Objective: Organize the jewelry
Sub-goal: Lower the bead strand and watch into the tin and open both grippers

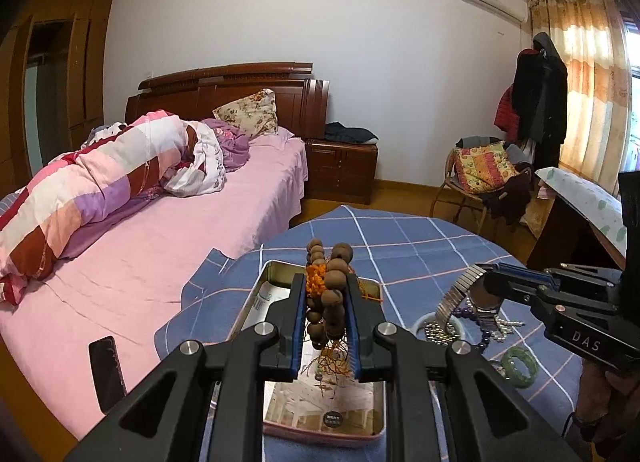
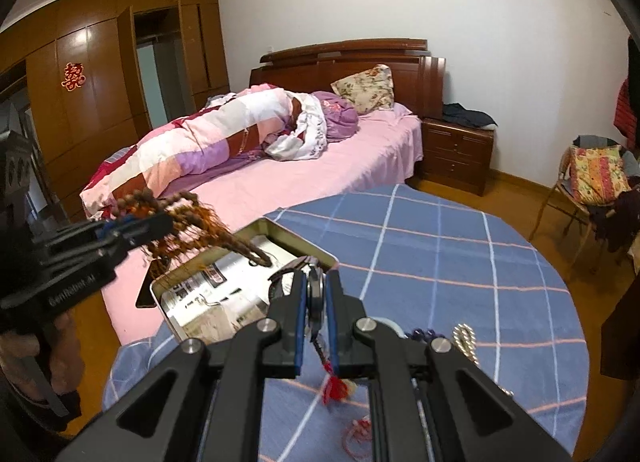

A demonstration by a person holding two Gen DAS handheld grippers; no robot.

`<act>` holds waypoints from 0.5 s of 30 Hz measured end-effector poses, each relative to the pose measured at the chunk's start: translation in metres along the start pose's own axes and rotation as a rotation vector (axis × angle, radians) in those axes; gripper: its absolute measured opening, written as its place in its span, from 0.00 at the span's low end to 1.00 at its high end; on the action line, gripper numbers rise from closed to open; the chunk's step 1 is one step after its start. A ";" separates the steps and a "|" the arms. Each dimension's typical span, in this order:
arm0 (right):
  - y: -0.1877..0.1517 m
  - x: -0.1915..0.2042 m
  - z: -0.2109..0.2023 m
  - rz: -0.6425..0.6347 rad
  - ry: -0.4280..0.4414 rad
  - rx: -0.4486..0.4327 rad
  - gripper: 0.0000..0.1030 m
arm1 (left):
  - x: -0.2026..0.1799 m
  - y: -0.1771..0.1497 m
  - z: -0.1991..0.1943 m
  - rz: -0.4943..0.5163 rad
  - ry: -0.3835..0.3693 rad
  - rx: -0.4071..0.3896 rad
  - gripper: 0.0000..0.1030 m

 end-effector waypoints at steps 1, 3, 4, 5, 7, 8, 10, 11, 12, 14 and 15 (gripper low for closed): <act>0.002 0.001 0.004 -0.001 0.005 0.003 0.11 | 0.001 0.000 0.004 0.002 0.003 0.005 0.17; 0.007 0.004 0.014 -0.008 0.013 0.009 0.11 | 0.003 -0.001 0.010 0.006 0.013 0.012 0.17; 0.008 0.005 0.017 -0.010 0.017 0.011 0.11 | 0.005 -0.001 0.013 0.008 0.017 0.015 0.17; 0.010 0.006 0.022 -0.012 0.021 0.014 0.11 | 0.006 -0.002 0.018 0.009 0.024 0.022 0.17; 0.013 0.008 0.032 -0.015 0.028 0.020 0.11 | 0.008 -0.004 0.025 0.010 0.030 0.034 0.17; 0.014 0.008 0.037 -0.014 0.033 0.023 0.11 | 0.008 -0.004 0.029 0.010 0.033 0.041 0.17; 0.016 0.009 0.048 -0.008 0.045 0.032 0.11 | 0.009 -0.006 0.034 0.015 0.032 0.049 0.17; 0.016 0.010 0.054 -0.007 0.051 0.036 0.11 | 0.010 -0.006 0.036 0.018 0.032 0.050 0.17; 0.015 0.011 0.057 -0.009 0.052 0.039 0.11 | 0.010 -0.006 0.039 0.022 0.033 0.053 0.17; 0.016 0.011 0.066 -0.010 0.054 0.044 0.11 | 0.010 -0.007 0.045 0.027 0.034 0.062 0.17; 0.015 0.011 0.073 -0.005 0.054 0.049 0.11 | 0.009 -0.008 0.047 0.030 0.037 0.066 0.17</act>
Point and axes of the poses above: each gripper's, at about its wrist camera, not at the fingertips, and z roughly the way its jaws point, x to its left, y to its top, the point moved 5 cm from there along z, roughly the way its jaws point, and after that the axes turned 13 degrees about y, right-handed, at the moved point
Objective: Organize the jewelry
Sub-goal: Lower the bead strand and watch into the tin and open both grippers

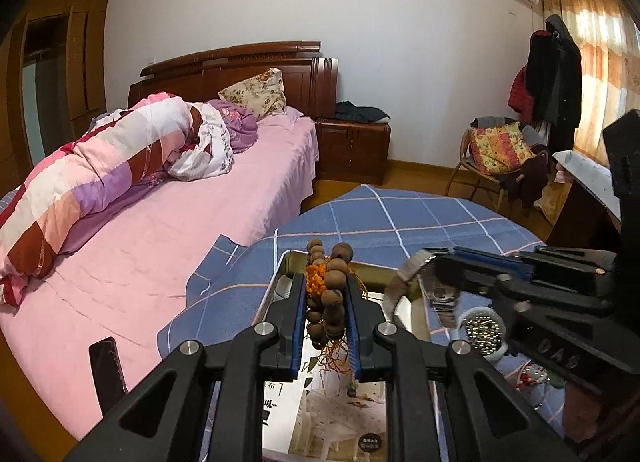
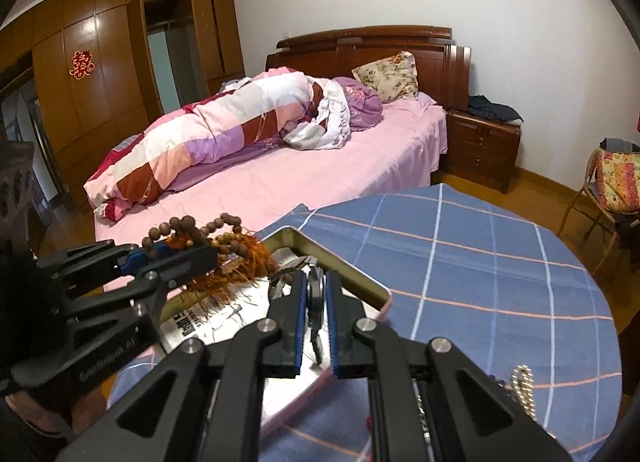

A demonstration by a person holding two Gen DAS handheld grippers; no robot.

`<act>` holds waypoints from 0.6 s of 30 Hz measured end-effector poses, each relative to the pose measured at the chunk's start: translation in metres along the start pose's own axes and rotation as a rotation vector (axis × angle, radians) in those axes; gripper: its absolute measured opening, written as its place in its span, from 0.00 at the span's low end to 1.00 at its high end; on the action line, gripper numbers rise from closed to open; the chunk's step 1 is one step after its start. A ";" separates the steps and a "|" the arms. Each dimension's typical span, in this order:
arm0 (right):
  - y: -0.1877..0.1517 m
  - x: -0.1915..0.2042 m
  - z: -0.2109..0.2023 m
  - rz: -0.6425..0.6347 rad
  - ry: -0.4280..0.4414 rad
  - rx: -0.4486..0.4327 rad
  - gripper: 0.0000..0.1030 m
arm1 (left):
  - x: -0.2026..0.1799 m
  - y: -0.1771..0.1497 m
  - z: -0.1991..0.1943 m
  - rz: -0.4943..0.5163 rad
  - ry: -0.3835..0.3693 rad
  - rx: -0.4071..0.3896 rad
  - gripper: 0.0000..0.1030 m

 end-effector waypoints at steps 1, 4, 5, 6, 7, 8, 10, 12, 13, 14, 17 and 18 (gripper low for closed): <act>-0.001 -0.001 0.002 0.005 0.001 0.002 0.11 | -0.001 0.000 0.003 0.005 0.003 0.004 0.17; -0.004 -0.005 0.017 0.030 0.010 0.013 0.11 | -0.003 -0.003 0.012 0.011 0.007 0.020 0.17; -0.004 -0.007 0.020 0.037 0.011 0.017 0.11 | -0.004 -0.005 0.016 0.014 0.012 0.028 0.17; -0.007 -0.009 0.026 0.044 0.012 0.025 0.11 | -0.004 -0.006 0.019 0.017 0.016 0.035 0.17; -0.008 -0.009 0.028 0.048 0.015 0.032 0.11 | -0.004 -0.008 0.023 0.019 0.016 0.045 0.17; -0.011 -0.010 0.033 0.053 0.014 0.040 0.11 | -0.004 -0.010 0.026 0.020 0.018 0.054 0.17; -0.014 -0.013 0.039 0.060 0.008 0.058 0.11 | -0.006 -0.012 0.032 0.026 0.018 0.071 0.17; -0.020 -0.017 0.044 0.072 -0.001 0.082 0.11 | -0.007 -0.015 0.037 0.034 0.013 0.091 0.17; -0.022 -0.019 0.046 0.079 -0.003 0.090 0.11 | -0.009 -0.016 0.039 0.037 0.009 0.100 0.17; -0.024 -0.021 0.046 0.086 -0.010 0.096 0.11 | -0.010 -0.018 0.040 0.038 0.008 0.107 0.17; -0.030 -0.026 0.045 0.100 -0.022 0.112 0.11 | -0.013 -0.025 0.045 0.047 0.007 0.129 0.17; -0.031 -0.027 0.044 0.102 -0.027 0.112 0.11 | -0.014 -0.027 0.046 0.051 0.007 0.136 0.17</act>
Point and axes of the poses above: each gripper's, at about its wrist camera, not at the fingertips, and z roughly the way its jaws point, x to its left, y to its top, the point moved 5 cm from there along z, roughly the way its jaws point, and after that the axes turned 13 degrees about y, right-handed, at the moved point
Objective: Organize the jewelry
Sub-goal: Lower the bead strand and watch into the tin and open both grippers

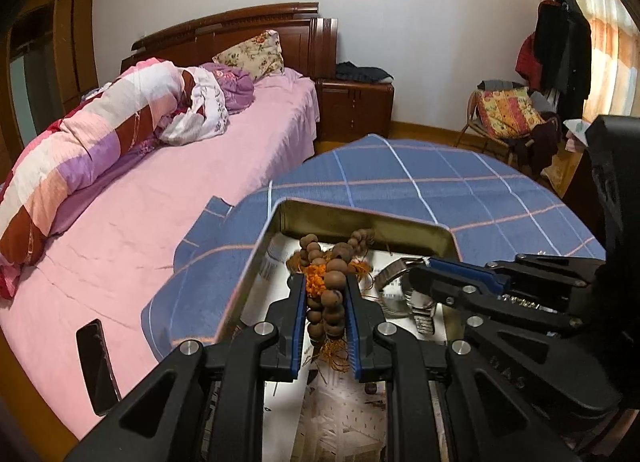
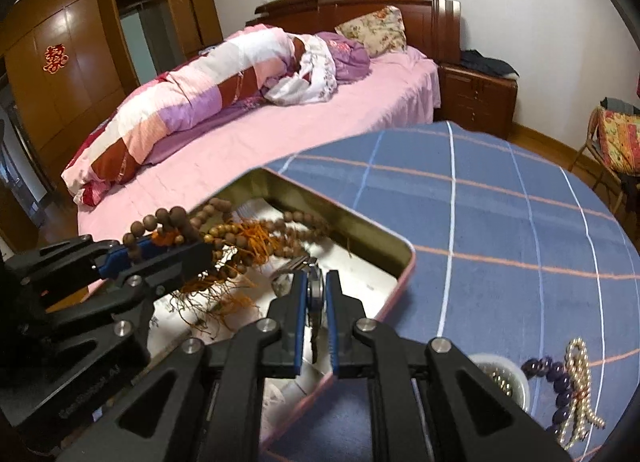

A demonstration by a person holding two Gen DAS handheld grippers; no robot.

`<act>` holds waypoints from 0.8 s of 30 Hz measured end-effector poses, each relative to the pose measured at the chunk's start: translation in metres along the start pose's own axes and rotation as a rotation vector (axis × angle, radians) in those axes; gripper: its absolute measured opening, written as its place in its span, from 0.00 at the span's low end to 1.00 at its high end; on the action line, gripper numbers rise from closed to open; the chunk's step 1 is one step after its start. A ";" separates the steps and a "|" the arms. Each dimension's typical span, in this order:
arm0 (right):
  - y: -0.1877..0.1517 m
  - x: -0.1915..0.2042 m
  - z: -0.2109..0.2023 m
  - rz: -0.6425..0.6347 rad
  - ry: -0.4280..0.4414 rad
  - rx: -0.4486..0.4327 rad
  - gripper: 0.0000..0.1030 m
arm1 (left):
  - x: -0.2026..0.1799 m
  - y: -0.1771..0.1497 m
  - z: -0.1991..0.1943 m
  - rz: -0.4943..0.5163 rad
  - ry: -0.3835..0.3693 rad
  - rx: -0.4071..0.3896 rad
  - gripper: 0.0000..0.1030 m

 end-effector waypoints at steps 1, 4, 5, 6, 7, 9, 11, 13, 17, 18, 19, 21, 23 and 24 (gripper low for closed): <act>-0.001 -0.001 -0.002 0.000 -0.006 -0.002 0.11 | -0.001 -0.001 0.001 0.002 0.000 0.005 0.17; -0.002 -0.003 -0.005 0.004 -0.006 0.004 0.11 | -0.006 -0.001 0.002 0.012 -0.005 0.009 0.17; -0.002 -0.003 -0.006 0.003 -0.009 0.006 0.11 | -0.007 0.000 0.002 0.015 -0.002 0.009 0.17; -0.002 -0.003 -0.005 0.004 -0.009 0.007 0.11 | -0.008 0.001 0.003 0.019 0.002 0.010 0.17; -0.001 -0.003 -0.005 0.005 -0.008 0.009 0.11 | -0.007 0.002 0.005 0.020 0.009 0.014 0.17; 0.000 -0.003 -0.003 0.005 -0.012 0.011 0.11 | -0.005 0.003 0.009 0.023 0.024 0.020 0.17; 0.000 -0.004 -0.002 0.007 -0.011 0.010 0.12 | -0.005 0.001 0.011 0.029 0.032 0.023 0.17; 0.001 -0.004 -0.001 0.009 -0.009 0.007 0.12 | -0.004 0.001 0.011 0.027 0.042 0.021 0.17; 0.003 -0.006 0.003 0.018 -0.013 -0.003 0.12 | -0.006 0.000 0.008 0.027 0.039 0.010 0.19; 0.004 -0.007 0.002 0.024 -0.015 -0.005 0.17 | -0.006 0.000 0.007 0.026 0.031 0.012 0.22; 0.004 -0.008 0.001 0.025 -0.012 -0.010 0.20 | -0.007 0.000 0.007 0.028 0.023 0.014 0.26; 0.004 -0.008 -0.004 0.020 -0.017 -0.027 0.30 | -0.006 0.000 0.004 0.023 0.050 0.005 0.43; 0.005 -0.007 -0.007 0.016 -0.031 -0.033 0.32 | -0.001 0.002 0.002 0.006 0.062 -0.004 0.52; 0.006 -0.009 -0.010 0.026 -0.025 -0.043 0.35 | 0.002 0.002 -0.001 -0.009 0.052 -0.008 0.58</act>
Point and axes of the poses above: each gripper's, at about its wrist camera, not at the fingertips, and z roughly the way its jaws point, x to its left, y to its top, the point moved 5 cm from there along z, roughly the way its jaws point, and after that the axes turned 13 degrees about y, right-handed, at the moved point
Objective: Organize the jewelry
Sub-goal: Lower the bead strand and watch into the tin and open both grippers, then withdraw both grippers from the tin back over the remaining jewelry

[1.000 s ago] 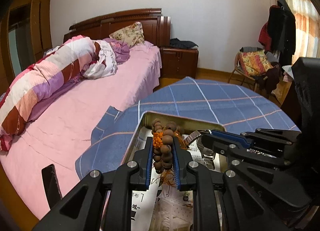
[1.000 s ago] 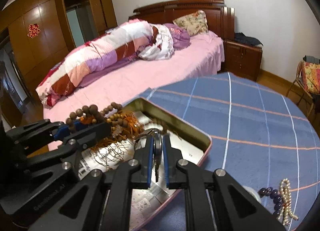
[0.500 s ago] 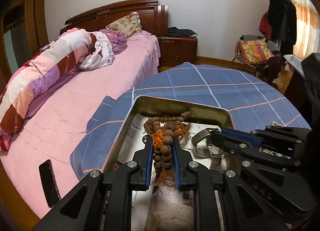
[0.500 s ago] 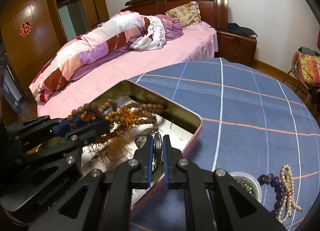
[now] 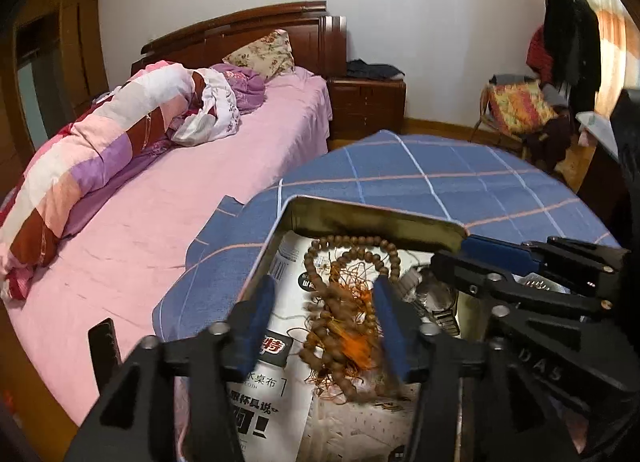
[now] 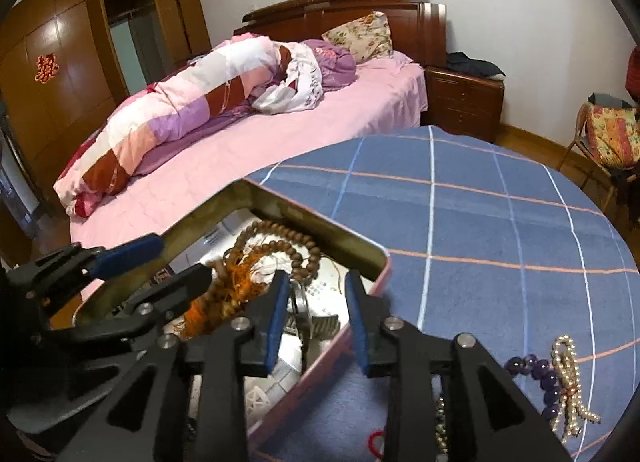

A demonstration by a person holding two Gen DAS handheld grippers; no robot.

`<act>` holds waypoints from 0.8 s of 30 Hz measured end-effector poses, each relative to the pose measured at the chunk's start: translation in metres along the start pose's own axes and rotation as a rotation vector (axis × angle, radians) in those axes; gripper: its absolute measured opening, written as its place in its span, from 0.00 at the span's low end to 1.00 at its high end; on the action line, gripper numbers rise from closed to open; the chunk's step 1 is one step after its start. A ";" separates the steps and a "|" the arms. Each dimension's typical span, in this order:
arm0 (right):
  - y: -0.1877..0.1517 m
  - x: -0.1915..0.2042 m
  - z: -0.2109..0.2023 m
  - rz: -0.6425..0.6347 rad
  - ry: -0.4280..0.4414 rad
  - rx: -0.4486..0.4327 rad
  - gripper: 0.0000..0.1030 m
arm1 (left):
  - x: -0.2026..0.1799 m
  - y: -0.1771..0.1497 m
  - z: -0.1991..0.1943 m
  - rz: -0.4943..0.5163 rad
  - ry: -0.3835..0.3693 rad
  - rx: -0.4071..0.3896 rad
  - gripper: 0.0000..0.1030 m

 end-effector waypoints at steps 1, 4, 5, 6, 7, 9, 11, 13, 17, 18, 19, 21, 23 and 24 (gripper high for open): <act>0.000 -0.001 -0.002 0.005 0.001 -0.006 0.37 | 0.001 0.000 -0.001 -0.010 0.000 0.001 0.60; 0.000 -0.006 -0.012 0.028 -0.017 -0.027 0.57 | 0.006 0.000 -0.007 -0.040 0.007 -0.009 0.65; -0.001 -0.007 -0.015 0.036 -0.012 -0.032 0.58 | 0.006 -0.001 -0.010 -0.045 0.007 -0.014 0.65; -0.003 -0.008 -0.019 0.039 -0.013 -0.034 0.58 | 0.006 -0.002 -0.014 -0.050 0.009 -0.019 0.66; -0.005 -0.007 -0.022 0.036 -0.013 -0.033 0.58 | 0.005 -0.003 -0.018 -0.056 0.011 -0.024 0.66; -0.011 -0.008 -0.034 0.026 -0.016 -0.034 0.58 | 0.001 -0.006 -0.028 -0.068 0.000 -0.036 0.66; -0.016 -0.011 -0.045 0.024 -0.020 -0.039 0.58 | -0.006 -0.010 -0.038 -0.066 0.006 -0.047 0.66; -0.024 -0.017 -0.061 0.032 -0.028 -0.048 0.58 | -0.013 -0.014 -0.045 -0.063 -0.008 -0.050 0.66; -0.041 -0.035 -0.090 0.043 -0.073 -0.059 0.62 | -0.032 -0.023 -0.057 -0.036 -0.036 -0.050 0.66; -0.047 -0.040 -0.097 0.048 -0.085 -0.060 0.62 | -0.037 -0.025 -0.059 -0.027 -0.036 -0.051 0.66; -0.052 -0.044 -0.103 0.056 -0.094 -0.061 0.62 | -0.040 -0.027 -0.061 -0.019 -0.040 -0.053 0.66; -0.062 -0.052 -0.115 0.076 -0.111 -0.062 0.63 | -0.047 -0.029 -0.066 -0.007 -0.047 -0.060 0.66; -0.073 -0.060 -0.126 0.095 -0.136 -0.062 0.64 | -0.054 -0.030 -0.069 0.001 -0.062 -0.059 0.66; -0.079 -0.063 -0.130 0.104 -0.145 -0.061 0.64 | -0.059 -0.031 -0.071 0.006 -0.074 -0.059 0.66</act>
Point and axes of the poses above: each gripper's, at about its wrist camera, not at the fingertips, and z roughly the way its jaws point, x to its left, y to its top, the point moved 5 cm from there along z, roughly the way its jaws point, and after that the axes turned 13 degrees about y, right-handed, at the moved point
